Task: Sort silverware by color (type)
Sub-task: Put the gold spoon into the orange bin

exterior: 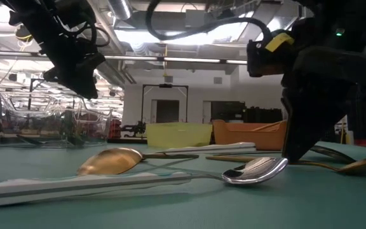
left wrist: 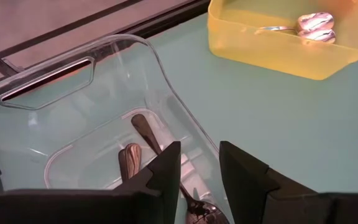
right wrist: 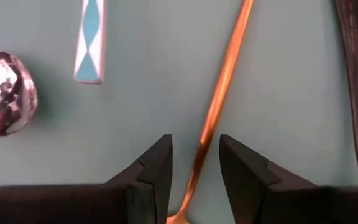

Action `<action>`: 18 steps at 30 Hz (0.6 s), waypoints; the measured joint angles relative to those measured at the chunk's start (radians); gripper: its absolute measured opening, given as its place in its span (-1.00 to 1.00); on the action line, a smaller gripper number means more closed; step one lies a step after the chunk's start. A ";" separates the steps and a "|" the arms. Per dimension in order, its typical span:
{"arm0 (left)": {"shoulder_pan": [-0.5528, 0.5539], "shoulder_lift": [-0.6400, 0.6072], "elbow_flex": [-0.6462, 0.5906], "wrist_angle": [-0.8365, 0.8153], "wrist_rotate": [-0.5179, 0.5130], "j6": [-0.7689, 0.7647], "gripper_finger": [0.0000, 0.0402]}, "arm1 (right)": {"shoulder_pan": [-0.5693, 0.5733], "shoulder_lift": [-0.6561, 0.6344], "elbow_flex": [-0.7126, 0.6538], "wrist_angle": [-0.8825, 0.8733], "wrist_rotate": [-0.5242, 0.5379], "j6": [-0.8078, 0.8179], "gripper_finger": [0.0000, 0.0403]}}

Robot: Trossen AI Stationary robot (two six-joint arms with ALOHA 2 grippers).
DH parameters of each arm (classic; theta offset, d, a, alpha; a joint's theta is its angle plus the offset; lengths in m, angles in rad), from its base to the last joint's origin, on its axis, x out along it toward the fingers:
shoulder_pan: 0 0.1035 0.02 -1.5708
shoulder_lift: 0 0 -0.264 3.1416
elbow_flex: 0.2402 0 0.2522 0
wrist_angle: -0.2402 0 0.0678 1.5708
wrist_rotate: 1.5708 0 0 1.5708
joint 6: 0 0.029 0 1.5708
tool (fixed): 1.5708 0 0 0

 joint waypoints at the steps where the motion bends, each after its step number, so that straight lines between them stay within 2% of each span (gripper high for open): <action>1: 0.000 0.000 0.000 0.000 0.000 0.000 -0.48 | 0.000 0.000 0.000 -0.001 0.000 0.000 -0.39; 18: 0.000 0.000 0.000 0.000 0.000 -0.001 -0.48 | -0.001 0.016 0.000 0.000 -0.001 0.001 -0.39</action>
